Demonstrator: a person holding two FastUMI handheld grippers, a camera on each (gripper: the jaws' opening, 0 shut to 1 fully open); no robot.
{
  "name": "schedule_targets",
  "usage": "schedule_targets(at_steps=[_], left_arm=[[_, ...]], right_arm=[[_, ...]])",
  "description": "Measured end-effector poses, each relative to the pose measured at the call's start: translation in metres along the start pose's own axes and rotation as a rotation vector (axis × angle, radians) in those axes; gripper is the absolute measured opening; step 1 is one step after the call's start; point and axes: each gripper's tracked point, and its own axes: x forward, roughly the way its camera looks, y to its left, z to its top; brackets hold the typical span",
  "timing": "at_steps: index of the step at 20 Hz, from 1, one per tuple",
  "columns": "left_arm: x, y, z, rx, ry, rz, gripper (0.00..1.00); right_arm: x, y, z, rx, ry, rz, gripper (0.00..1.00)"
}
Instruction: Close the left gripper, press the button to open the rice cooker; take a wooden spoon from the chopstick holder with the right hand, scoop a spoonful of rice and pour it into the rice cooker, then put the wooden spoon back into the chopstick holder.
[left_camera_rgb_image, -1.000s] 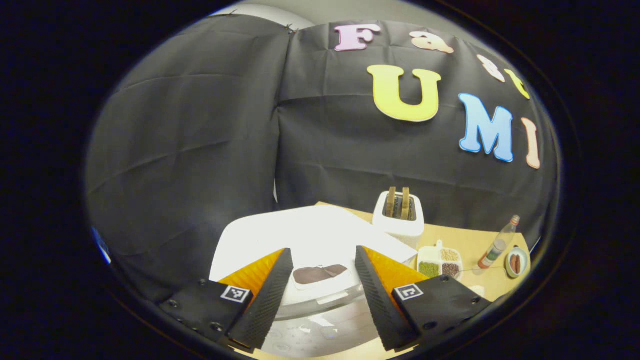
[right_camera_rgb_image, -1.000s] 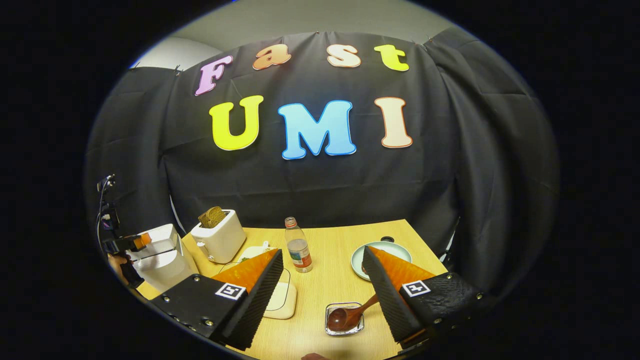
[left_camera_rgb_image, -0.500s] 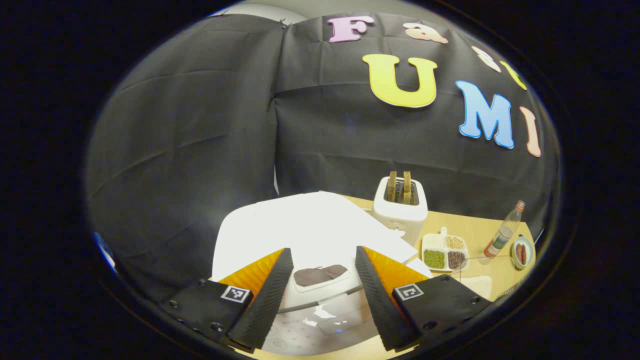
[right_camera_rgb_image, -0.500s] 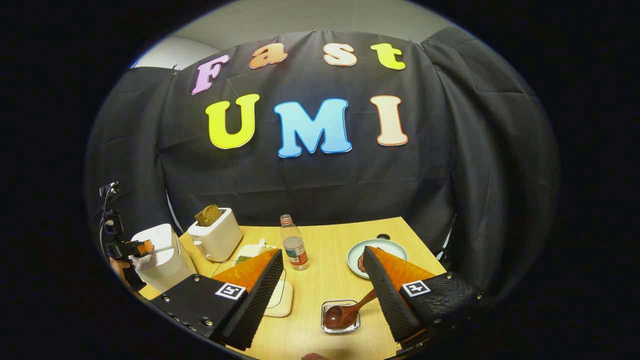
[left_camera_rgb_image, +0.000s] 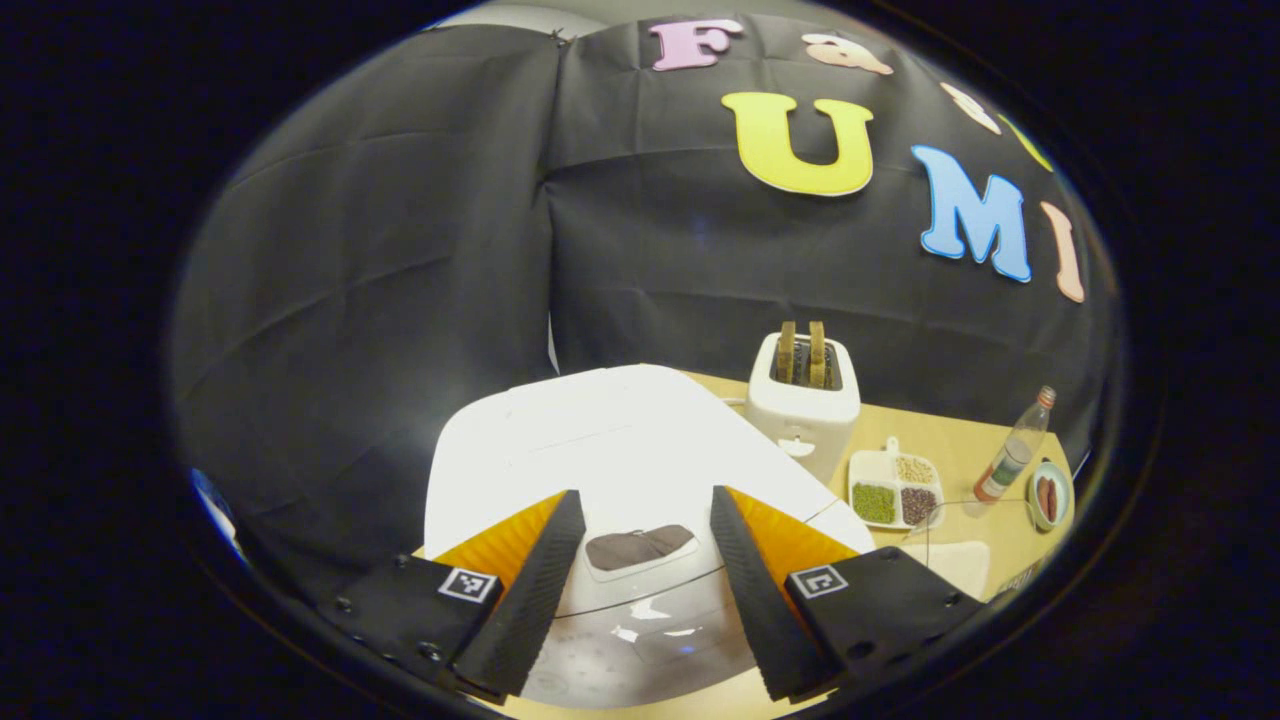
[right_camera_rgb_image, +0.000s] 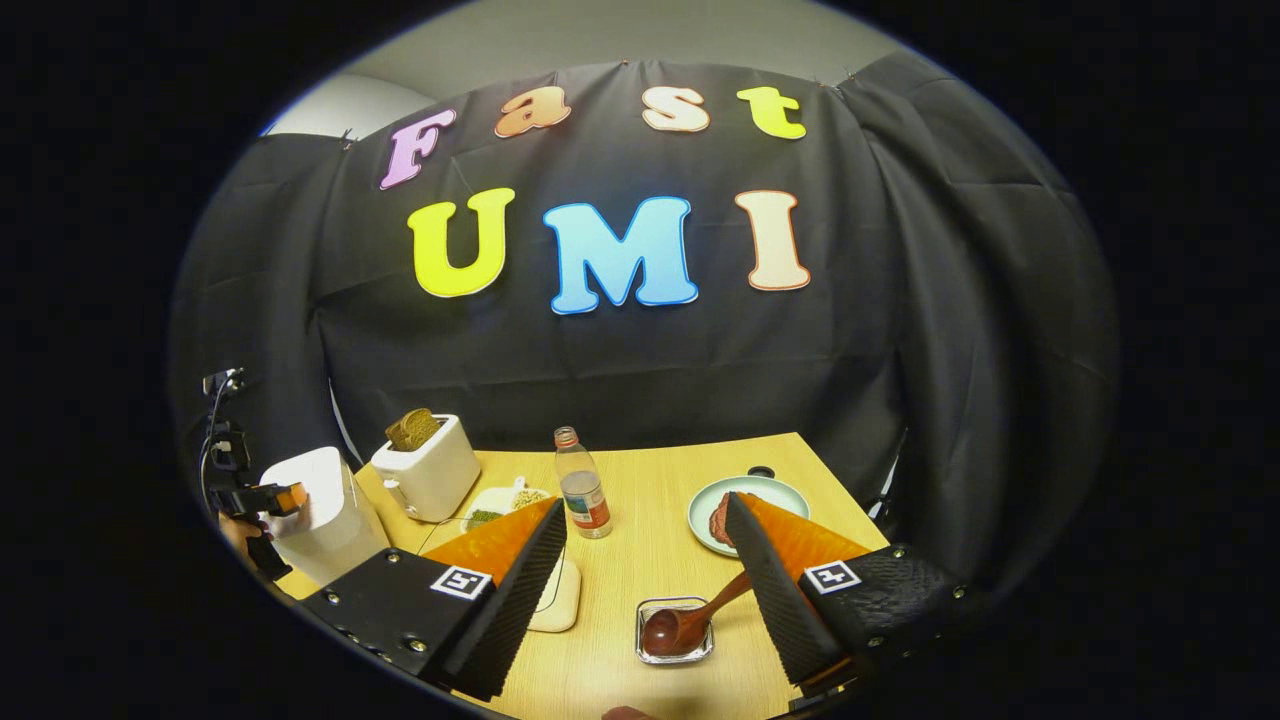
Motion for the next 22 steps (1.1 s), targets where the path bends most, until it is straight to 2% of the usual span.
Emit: schedule_targets(at_steps=[1, 5, 8, 13, 17, 22], left_arm=[[-0.003, 0.001, 0.0, 0.002, -0.008, -0.007, 0.89], [-0.008, -0.007, 0.011, -0.022, -0.014, -0.045, 0.92], [-0.027, -0.024, 0.04, -0.002, -0.083, -0.089, 0.92], [-0.094, -0.084, 0.105, 0.031, -0.245, -0.226, 0.92], [-0.161, -0.136, 0.144, 0.001, -0.352, -0.339, 0.92], [-0.238, -0.191, 0.182, 0.007, -0.463, -0.429, 0.94]], right_arm=[[-0.001, 0.001, 0.0, 0.007, 0.001, 0.001, 0.98], [-0.002, 0.0, 0.007, 0.025, -0.014, 0.003, 0.98], [-0.003, 0.0, 0.018, 0.03, -0.04, 0.001, 0.98], [-0.01, 0.001, 0.051, 0.013, -0.115, 0.01, 0.98], [-0.02, 0.003, 0.091, 0.012, -0.203, 0.014, 0.98], [-0.035, 0.009, 0.138, 0.033, -0.278, 0.014, 0.98]])
